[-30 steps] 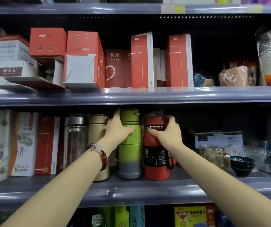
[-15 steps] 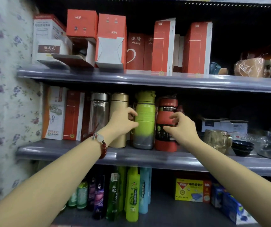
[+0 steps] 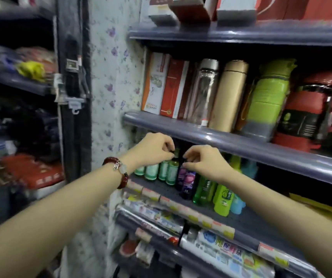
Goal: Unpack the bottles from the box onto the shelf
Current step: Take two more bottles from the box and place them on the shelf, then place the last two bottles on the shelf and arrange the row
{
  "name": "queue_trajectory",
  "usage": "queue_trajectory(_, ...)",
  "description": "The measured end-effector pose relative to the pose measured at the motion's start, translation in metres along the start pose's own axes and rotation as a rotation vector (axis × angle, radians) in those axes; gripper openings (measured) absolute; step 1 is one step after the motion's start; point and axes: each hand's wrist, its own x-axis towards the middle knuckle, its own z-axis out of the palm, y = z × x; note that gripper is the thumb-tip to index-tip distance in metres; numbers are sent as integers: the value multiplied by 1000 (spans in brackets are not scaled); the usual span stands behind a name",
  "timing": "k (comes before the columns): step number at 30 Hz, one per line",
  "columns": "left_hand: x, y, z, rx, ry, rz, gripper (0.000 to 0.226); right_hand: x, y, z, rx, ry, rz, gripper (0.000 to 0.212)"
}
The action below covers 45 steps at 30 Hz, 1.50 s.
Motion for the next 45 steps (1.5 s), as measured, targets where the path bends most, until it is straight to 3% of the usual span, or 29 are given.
queue_trajectory(11,-203,-173,6,109,-46,-675,19,-5,-99,232,134,-505,-257,22)
queue_trajectory(19,-352,-298,58,60,-125,-972,15,-61,-152,416,209,-832,-202,21)
queue_trajectory(26,-434,-387,136,-75,-196,-1064,16,-111,-147,566,246,-960,-52,15)
queue_trajectory(32,-489,-459,247,-206,-251,-1117,19,-163,-100,681,241,-1037,30,20)
queue_trajectory(36,-529,-506,335,-268,-203,-1139,24,-206,-59,769,256,-1085,67,20)
queue_trajectory(45,-612,-588,509,-262,-235,-1129,44,-323,40,927,179,-1162,23,51)
